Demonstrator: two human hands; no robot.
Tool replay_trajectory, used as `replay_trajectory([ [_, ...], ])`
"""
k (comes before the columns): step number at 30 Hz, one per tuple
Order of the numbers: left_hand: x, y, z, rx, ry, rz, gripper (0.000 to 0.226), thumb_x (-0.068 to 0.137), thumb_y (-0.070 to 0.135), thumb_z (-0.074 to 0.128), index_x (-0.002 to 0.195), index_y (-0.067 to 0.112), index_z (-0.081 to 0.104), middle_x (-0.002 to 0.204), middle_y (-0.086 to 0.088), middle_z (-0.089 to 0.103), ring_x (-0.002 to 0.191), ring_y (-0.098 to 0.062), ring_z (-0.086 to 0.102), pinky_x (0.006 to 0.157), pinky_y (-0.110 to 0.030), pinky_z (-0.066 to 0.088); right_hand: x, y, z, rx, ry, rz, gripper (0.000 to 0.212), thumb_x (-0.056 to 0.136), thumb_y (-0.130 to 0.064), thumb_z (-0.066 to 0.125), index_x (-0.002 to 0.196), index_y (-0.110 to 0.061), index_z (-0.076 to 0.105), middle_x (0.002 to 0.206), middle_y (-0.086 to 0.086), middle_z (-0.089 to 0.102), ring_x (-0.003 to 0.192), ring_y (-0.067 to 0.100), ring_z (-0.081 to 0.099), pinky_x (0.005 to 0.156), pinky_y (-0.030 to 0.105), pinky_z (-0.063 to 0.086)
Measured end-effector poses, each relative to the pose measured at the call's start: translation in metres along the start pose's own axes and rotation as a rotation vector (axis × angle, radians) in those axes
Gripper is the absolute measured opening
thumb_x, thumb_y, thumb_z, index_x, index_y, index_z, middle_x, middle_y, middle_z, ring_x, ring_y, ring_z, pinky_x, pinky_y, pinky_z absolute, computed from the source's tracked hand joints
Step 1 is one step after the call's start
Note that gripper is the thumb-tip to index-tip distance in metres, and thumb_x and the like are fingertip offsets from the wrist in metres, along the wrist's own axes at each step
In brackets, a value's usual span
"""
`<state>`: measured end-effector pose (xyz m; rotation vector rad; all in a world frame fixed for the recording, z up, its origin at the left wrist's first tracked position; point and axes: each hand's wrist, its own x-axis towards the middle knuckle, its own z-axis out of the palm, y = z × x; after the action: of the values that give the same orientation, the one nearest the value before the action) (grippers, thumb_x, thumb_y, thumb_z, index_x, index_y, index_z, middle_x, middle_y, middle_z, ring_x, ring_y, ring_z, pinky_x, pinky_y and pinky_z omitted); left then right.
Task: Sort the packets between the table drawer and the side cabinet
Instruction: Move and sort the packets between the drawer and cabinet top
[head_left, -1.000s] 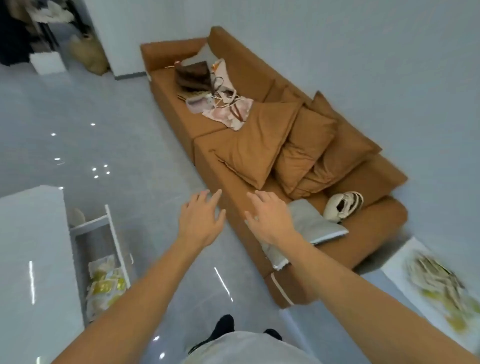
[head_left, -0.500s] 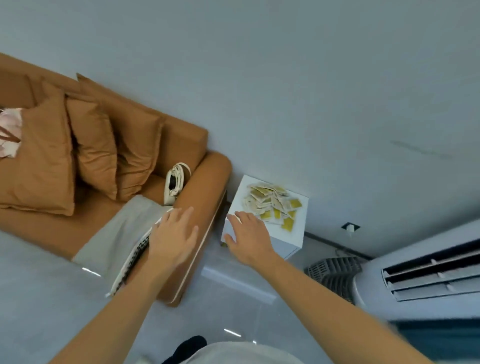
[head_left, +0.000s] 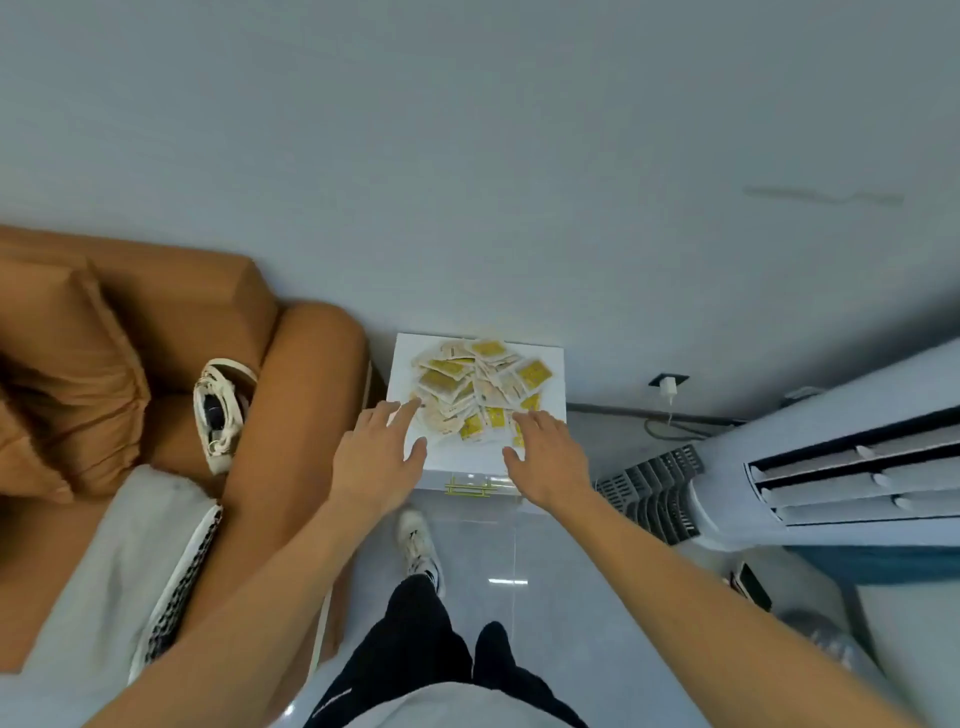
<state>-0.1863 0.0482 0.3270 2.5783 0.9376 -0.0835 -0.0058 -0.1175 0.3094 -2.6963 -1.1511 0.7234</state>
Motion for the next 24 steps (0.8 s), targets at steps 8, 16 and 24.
replay_trajectory([
  [8,0.207,-0.026,0.097,-0.069,-0.16,0.011,0.059,0.098,0.039,0.051,0.153,0.023,0.036,0.147,-0.005,0.045,0.135,-0.028,0.042,0.097,-0.045,0.049,0.194,0.071,0.05,0.121,-0.147,0.225,0.089,0.095,-0.06,0.056,0.161,-0.017,0.016,0.168,0.011,0.015,0.154,0.037,0.013,0.122,0.051,0.024],
  [16,0.364,-0.048,0.222,0.005,-0.298,0.152,0.082,0.088,0.023,0.062,0.159,0.033,0.021,0.168,0.005,0.015,0.154,-0.02,0.014,0.117,-0.046,0.031,0.336,0.124,0.163,0.15,-0.136,0.216,0.14,0.063,-0.084,0.069,0.162,-0.019,-0.004,0.168,0.019,0.001,0.154,0.043,-0.007,0.12,0.059,0.021],
  [24,0.414,-0.041,0.285,0.118,-0.551,0.335,0.089,0.09,0.028,0.063,0.159,0.044,0.01,0.168,0.016,0.004,0.155,-0.017,0.006,0.121,-0.057,0.018,0.354,0.15,0.2,0.045,-0.08,0.158,0.14,0.054,-0.096,0.043,0.161,-0.011,0.01,0.166,0.023,0.008,0.152,0.048,0.0,0.12,0.06,0.018],
])
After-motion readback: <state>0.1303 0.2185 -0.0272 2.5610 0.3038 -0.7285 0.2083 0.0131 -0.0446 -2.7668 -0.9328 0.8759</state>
